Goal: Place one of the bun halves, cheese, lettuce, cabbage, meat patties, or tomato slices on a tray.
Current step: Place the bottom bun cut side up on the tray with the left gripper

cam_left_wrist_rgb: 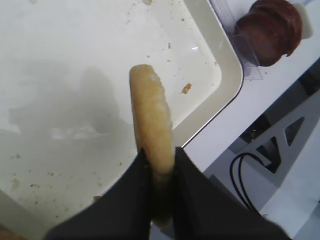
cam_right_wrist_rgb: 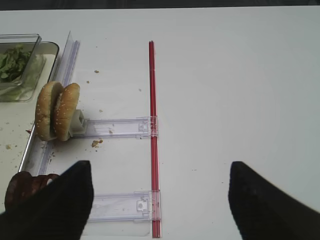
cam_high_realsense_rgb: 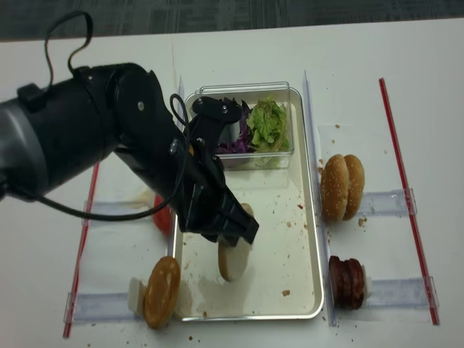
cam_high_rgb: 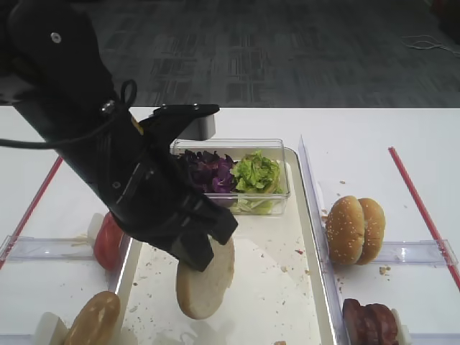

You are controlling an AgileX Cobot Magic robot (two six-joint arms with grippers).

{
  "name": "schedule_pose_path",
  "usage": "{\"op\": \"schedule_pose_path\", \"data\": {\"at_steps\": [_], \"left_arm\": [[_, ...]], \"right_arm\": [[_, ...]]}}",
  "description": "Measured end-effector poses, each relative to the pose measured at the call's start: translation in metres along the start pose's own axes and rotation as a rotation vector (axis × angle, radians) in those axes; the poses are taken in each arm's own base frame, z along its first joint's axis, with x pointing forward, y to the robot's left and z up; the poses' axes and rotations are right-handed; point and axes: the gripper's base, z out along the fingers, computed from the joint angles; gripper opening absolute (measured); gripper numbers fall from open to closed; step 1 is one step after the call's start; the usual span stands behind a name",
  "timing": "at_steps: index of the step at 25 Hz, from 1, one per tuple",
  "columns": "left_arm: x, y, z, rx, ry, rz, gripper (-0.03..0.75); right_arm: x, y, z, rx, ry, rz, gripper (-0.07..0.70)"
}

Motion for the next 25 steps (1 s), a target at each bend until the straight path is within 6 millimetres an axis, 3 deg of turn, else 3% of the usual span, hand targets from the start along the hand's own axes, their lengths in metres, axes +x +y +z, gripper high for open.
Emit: {"op": "schedule_pose_path", "data": {"at_steps": [8, 14, 25], "left_arm": [[-0.010, 0.038, 0.002, 0.289, 0.037, -0.044, 0.080], [-0.016, 0.071, 0.017, 0.394, 0.043, -0.080, 0.078], [-0.024, 0.093, 0.058, 0.471, 0.072, -0.117, 0.078]], "right_arm": [[0.000, 0.000, 0.000, 0.000, 0.000, -0.002, 0.589], [0.000, 0.000, 0.000, 0.000, 0.000, -0.002, 0.589], [0.000, 0.000, 0.000, 0.000, 0.000, -0.002, 0.589]]}}
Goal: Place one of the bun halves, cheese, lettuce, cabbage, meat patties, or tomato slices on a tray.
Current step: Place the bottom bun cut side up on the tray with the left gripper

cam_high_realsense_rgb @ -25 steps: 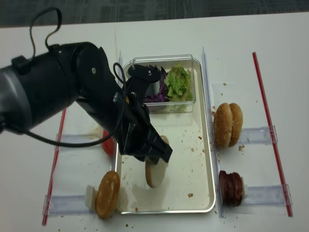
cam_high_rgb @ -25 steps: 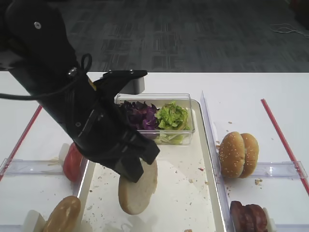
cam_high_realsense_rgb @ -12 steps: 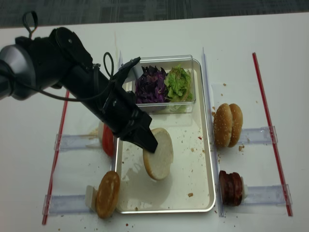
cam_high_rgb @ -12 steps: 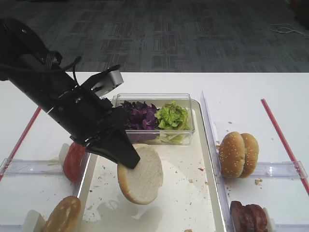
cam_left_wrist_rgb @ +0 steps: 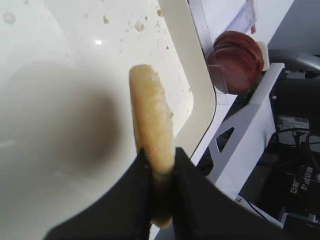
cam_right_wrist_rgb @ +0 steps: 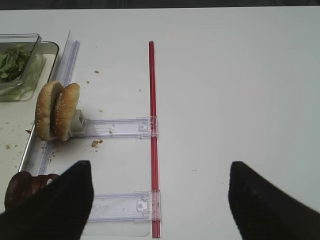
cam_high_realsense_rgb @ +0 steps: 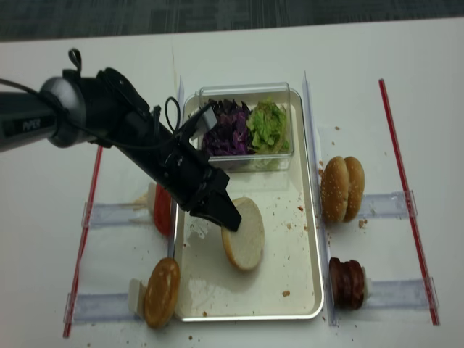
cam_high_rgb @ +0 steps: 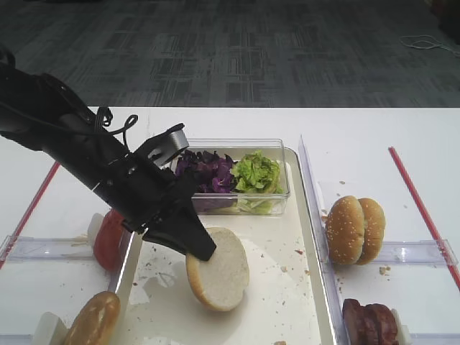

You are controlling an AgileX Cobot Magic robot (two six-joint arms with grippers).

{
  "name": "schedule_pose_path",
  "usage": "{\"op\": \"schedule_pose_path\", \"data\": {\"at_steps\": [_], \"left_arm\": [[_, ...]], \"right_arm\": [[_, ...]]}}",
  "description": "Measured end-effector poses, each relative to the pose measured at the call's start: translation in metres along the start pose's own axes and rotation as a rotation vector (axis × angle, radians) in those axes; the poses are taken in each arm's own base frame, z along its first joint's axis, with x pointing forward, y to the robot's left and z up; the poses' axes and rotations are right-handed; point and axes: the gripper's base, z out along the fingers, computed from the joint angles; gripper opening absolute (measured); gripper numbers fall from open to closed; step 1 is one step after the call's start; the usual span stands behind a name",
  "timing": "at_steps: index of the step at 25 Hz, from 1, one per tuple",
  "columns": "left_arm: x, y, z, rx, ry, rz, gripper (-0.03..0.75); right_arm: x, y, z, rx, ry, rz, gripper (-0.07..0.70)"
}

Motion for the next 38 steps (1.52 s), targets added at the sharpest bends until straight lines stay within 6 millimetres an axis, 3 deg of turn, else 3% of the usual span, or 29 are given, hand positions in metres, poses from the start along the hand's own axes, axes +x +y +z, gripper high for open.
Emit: {"op": "schedule_pose_path", "data": {"at_steps": [14, 21, 38], "left_arm": [[-0.003, 0.015, -0.019, -0.044, -0.028, 0.005, 0.078], [-0.004, 0.032, -0.007, -0.013, -0.009, -0.052, 0.078], [-0.007, 0.030, -0.006, 0.011, -0.033, -0.062, 0.077]], "right_arm": [[0.000, 0.000, 0.000, 0.000, 0.000, 0.000, 0.589], [0.000, 0.000, 0.000, 0.000, 0.000, 0.000, 0.589], [0.000, 0.000, 0.000, 0.000, 0.000, 0.000, 0.589]]}}
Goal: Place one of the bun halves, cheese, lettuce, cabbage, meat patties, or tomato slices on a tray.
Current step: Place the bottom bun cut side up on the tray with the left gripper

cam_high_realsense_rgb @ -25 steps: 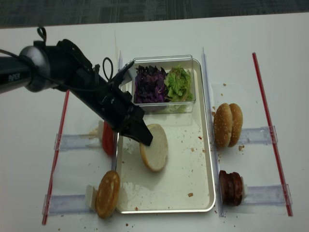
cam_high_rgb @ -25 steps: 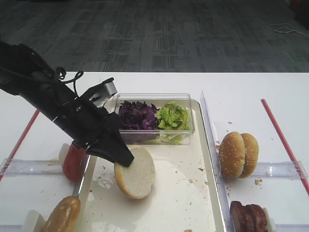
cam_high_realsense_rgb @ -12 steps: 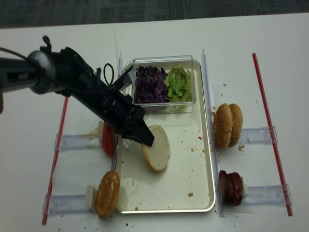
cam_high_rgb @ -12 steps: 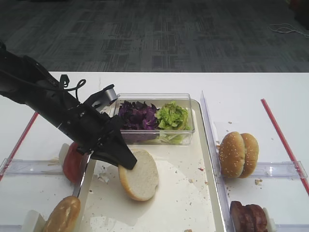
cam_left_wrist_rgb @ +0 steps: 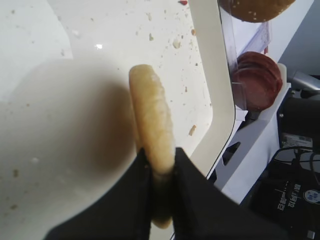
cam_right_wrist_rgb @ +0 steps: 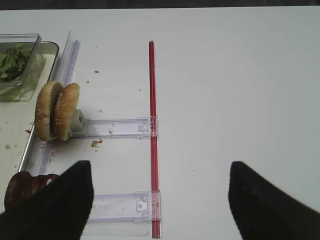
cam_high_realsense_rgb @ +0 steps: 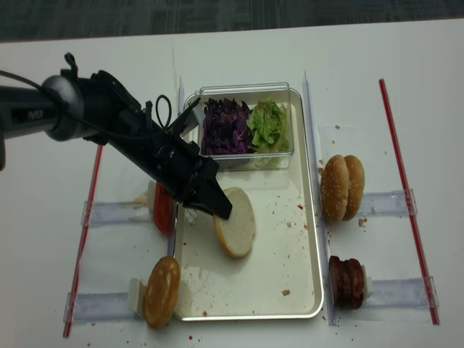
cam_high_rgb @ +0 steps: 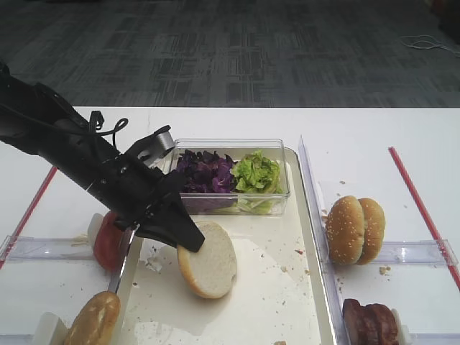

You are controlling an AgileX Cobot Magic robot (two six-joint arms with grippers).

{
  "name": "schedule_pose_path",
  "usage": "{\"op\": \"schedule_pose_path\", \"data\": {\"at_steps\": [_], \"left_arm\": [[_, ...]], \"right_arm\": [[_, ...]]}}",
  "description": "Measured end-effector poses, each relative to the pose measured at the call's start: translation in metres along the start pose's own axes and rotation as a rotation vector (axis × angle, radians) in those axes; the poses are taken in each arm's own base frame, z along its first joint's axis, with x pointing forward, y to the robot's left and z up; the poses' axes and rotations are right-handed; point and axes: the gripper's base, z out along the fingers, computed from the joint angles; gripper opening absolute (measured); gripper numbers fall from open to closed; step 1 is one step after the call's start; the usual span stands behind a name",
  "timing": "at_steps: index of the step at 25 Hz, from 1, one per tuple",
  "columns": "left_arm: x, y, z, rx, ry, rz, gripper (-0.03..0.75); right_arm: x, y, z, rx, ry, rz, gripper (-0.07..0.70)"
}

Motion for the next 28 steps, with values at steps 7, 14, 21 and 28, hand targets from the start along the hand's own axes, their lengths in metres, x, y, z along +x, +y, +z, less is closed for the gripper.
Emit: {"op": "schedule_pose_path", "data": {"at_steps": [7, 14, 21, 28], "left_arm": [[-0.0008, -0.0005, -0.0001, 0.004, -0.008, -0.023, 0.086], [-0.0010, -0.0006, -0.0001, 0.006, -0.010, -0.024, 0.172], [-0.0014, -0.0008, -0.0003, 0.006, -0.011, -0.019, 0.291], [-0.0025, -0.0013, -0.0009, 0.005, -0.014, -0.013, 0.407]], "right_arm": [[0.0000, 0.0000, 0.0000, 0.000, 0.000, 0.000, 0.589], [0.0000, 0.0000, 0.0000, 0.000, 0.000, 0.000, 0.589], [0.0000, 0.0000, 0.0000, 0.000, 0.000, 0.000, 0.589], [0.0000, 0.0000, 0.0000, 0.000, 0.000, 0.000, 0.589]]}}
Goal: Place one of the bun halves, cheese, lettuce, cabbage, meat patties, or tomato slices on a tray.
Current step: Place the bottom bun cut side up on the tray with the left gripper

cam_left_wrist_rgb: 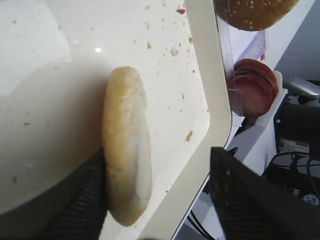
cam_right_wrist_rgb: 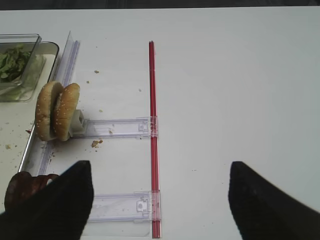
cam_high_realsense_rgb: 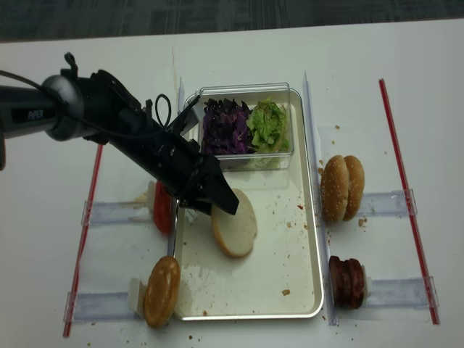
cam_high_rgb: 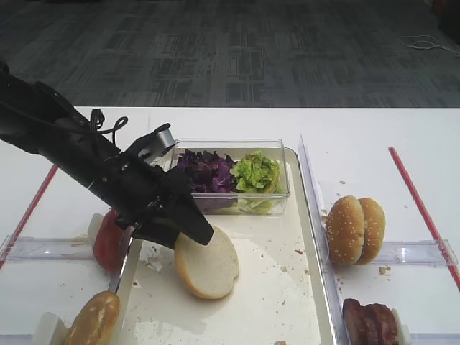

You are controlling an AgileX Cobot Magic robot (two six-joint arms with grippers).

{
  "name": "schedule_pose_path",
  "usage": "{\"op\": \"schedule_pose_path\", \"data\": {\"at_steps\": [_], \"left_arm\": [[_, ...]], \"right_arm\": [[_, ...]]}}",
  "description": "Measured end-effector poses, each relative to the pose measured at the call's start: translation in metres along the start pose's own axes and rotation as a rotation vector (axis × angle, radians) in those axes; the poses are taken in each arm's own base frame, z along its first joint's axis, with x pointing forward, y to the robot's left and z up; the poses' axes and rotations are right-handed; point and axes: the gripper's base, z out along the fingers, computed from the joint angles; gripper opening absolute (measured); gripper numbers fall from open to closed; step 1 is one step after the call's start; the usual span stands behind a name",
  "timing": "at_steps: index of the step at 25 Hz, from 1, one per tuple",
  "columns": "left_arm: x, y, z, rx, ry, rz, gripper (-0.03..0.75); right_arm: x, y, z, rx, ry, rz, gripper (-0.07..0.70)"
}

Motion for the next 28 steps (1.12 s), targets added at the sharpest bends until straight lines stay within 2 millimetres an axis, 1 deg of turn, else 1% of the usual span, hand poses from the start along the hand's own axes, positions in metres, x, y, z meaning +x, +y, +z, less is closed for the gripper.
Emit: {"op": "schedule_pose_path", "data": {"at_steps": [6, 12, 18, 22, 28], "left_arm": [[-0.0006, -0.0003, -0.0004, 0.000, -0.002, 0.011, 0.508], [-0.0006, -0.0003, -0.0004, 0.000, -0.002, 0.033, 0.560], [-0.0009, -0.0006, -0.0004, 0.002, -0.005, 0.037, 0.650], [-0.0013, -0.0009, -0.0004, 0.006, -0.008, 0.044, 0.666], [-0.0035, -0.0034, -0.0002, 0.001, -0.006, 0.061, 0.667]], "right_arm": [[0.0000, 0.0000, 0.0000, 0.000, 0.000, 0.000, 0.589], [0.0000, 0.0000, 0.0000, 0.000, 0.000, 0.000, 0.589], [0.0000, 0.0000, 0.0000, 0.000, 0.000, 0.000, 0.589], [0.0000, 0.0000, 0.0000, 0.000, 0.000, 0.000, 0.589], [0.0000, 0.0000, 0.0000, 0.000, 0.000, 0.000, 0.589]]}}
